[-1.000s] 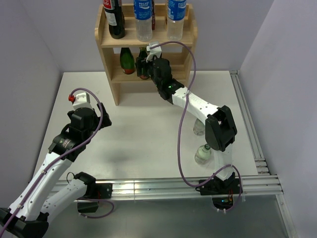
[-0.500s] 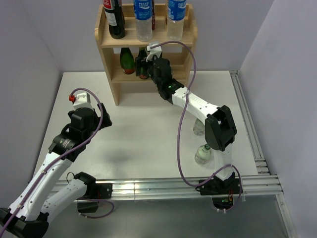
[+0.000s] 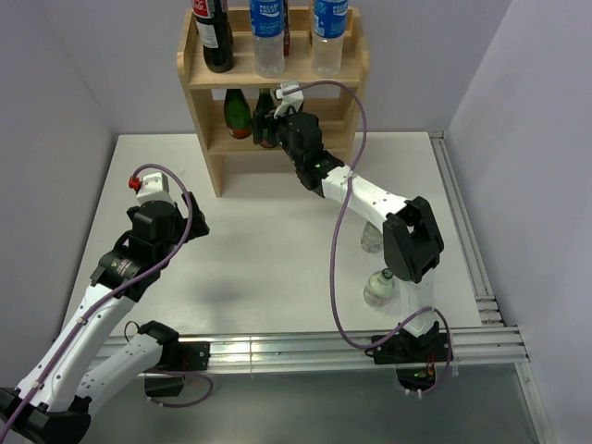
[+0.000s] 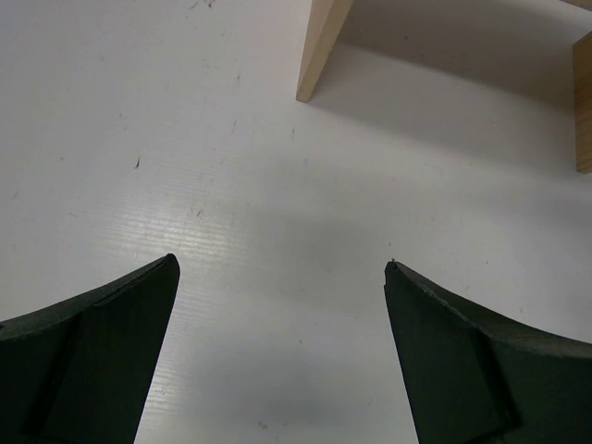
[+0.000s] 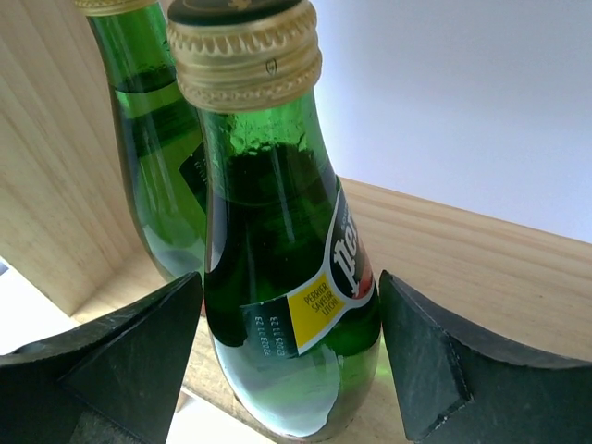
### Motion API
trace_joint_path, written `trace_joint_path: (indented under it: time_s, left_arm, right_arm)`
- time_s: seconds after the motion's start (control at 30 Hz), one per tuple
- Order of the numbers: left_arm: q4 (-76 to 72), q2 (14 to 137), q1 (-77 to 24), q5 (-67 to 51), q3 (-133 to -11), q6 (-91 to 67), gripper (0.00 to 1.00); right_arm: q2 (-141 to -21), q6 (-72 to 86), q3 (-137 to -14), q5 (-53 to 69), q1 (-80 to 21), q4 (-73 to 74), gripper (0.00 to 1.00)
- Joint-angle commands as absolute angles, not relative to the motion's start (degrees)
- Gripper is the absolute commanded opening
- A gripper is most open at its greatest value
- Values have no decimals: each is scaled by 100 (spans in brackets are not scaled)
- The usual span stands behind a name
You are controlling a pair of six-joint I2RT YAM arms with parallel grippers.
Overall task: Place and organize the beverage onto the shelf
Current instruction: Place the drink on the shelf.
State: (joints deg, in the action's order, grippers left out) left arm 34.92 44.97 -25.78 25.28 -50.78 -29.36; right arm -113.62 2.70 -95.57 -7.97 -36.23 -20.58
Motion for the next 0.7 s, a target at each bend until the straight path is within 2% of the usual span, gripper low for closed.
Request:
trace_joint_path:
  time_s: [0.0, 0.47, 0.67]
  left_arm:
    - [3296, 4447, -2558, 2461, -5045, -2865, 99]
    - [3305, 4447, -2549, 2461, -5036, -2865, 99]
    - [3305, 4438, -2549, 2452, -5036, -2865, 100]
  right_arm:
    - [-11944, 1143, -9009, -1011, -3296, -255, 84]
    - [-11725, 1186, -8543, -1072, -3296, -387, 82]
    - [-11689, 1160, -8429, -1028, -3296, -553, 72]
